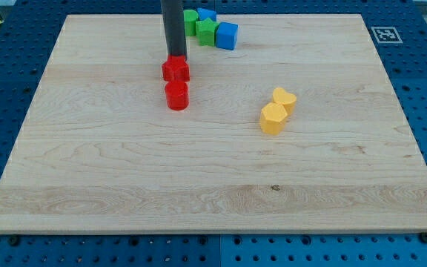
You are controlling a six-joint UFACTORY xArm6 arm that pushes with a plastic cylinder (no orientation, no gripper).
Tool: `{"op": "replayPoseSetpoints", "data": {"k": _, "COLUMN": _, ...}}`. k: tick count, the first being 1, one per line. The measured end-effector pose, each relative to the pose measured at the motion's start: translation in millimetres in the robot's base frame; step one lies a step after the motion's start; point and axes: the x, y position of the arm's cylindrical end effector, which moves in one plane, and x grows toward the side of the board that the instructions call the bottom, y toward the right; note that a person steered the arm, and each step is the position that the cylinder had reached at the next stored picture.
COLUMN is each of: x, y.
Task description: Move your arm to green circle
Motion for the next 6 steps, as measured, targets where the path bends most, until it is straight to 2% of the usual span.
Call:
{"op": "replayPoseSetpoints", "data": {"k": 2, "x": 26.6, "y": -1.4}}
{"op": "replayPoseSetpoints", "data": {"k": 4, "x": -27.5, "y": -2.8}}
{"op": "replayPoseSetpoints", "data": {"k": 5, "x": -37.7, "y": -20.7}}
{"op": "replayPoseSetpoints", "data": {"k": 6, "x": -77.7, "y": -27.4}}
